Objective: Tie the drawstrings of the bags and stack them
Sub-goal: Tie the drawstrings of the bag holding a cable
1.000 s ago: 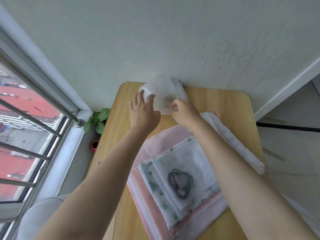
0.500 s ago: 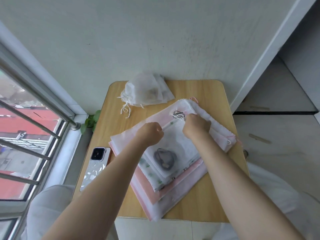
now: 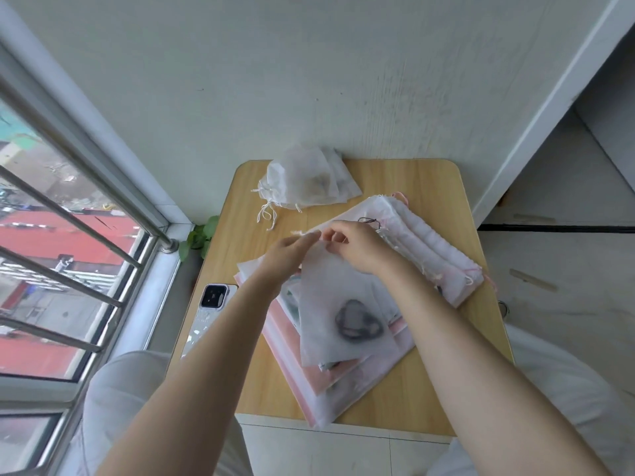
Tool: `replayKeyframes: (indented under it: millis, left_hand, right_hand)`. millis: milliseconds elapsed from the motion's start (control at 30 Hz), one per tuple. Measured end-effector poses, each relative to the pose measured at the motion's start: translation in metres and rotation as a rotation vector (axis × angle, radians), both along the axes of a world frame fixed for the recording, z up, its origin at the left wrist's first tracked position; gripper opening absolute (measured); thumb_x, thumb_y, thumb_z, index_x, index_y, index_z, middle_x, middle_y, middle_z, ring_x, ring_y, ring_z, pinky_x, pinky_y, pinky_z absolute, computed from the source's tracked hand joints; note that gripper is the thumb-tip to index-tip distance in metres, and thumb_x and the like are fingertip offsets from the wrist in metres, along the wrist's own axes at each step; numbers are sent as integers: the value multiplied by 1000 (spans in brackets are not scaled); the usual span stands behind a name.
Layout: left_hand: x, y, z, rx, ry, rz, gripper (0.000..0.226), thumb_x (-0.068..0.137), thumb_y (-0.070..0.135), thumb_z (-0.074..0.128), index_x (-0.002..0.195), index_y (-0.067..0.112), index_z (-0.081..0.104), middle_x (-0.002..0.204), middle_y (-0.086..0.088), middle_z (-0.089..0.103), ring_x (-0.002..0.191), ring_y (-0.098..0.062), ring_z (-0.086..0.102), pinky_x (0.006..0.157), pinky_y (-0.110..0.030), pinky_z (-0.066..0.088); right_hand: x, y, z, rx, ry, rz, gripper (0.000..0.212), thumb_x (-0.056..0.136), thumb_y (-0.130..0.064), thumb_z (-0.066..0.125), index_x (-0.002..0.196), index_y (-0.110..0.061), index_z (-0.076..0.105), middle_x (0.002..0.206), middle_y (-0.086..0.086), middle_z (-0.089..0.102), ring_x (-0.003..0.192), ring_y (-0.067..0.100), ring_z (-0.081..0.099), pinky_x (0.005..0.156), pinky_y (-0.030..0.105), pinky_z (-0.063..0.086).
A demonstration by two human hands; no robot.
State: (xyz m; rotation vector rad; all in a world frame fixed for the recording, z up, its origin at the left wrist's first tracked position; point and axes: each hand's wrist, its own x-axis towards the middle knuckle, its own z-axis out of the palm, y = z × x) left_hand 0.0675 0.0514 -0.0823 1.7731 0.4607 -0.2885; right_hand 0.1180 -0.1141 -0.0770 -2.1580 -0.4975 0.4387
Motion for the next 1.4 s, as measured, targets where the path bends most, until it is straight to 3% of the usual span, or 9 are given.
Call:
replayKeyframes:
  millis: [133,367,500,600,700,900,1100,1200,1400]
  left_hand:
    - [-14,16,-10,-285,-56,309,29,98,34,56,87,11,72,74,-1,68,64,-13,62,62,-23,50]
    - [-39,53,-25,-984,34,805,28,102,14,42,77,8,54,62,-5,58,56,-20,64,62,-29,53]
    - [-42,61,-28,-1160,4,900,25,100,12,39,77,8,48,53,1,29,39,-13,31,55,-27,48]
    - [-44,65,-30,-1109,34,874,33,102,28,40,76,10,49,54,4,23,39,-10,23,35,-19,26]
    - [-46,66,-32,-1046,36,835,33,102,28,38,73,14,45,56,5,24,40,-10,23,35,-20,22]
    - [-45,56,-31,-983,71,731,30,101,29,41,74,16,47,55,6,31,41,-8,25,36,-20,17]
    - [-25,51,-21,-700,38,670,29,99,32,41,74,18,48,45,10,28,34,-6,19,33,-20,12]
    - [-13,47,-20,-611,10,629,27,98,31,41,76,17,49,46,10,29,35,-7,19,35,-19,11]
    - [-9,33,-18,-569,-12,556,26,98,29,46,82,12,58,53,4,39,44,-11,32,40,-20,25]
  right_hand:
    - [-11,24,-8,-11,47,0,6,87,-19,67,85,-20,62,77,-3,59,68,13,54,62,29,47]
    - [-18,15,-11,-199,191,-27,47,91,-50,59,65,-16,40,59,3,49,52,17,48,54,27,37]
    - [-20,8,-7,-166,273,-136,54,95,-58,47,62,-15,49,55,-1,43,45,14,39,49,25,31]
    - [-18,4,-14,113,490,-322,43,97,-43,49,62,-21,38,56,-1,28,42,12,22,42,21,18]
    - [-17,2,-18,439,641,-436,40,101,-27,47,64,-18,37,56,3,34,47,16,31,43,24,27]
    - [-26,26,-23,353,562,-311,16,98,-9,48,98,-11,64,96,7,64,82,17,58,72,25,44]
    - [-33,24,-23,202,733,-147,38,94,0,42,120,-20,60,93,8,67,70,19,64,59,28,53]
    - [-34,15,-25,221,836,-47,38,93,0,45,123,-14,63,101,13,68,82,25,63,71,35,54]
    - [-27,10,-24,623,782,-466,22,95,-10,48,103,-5,68,99,10,70,81,21,68,71,28,52]
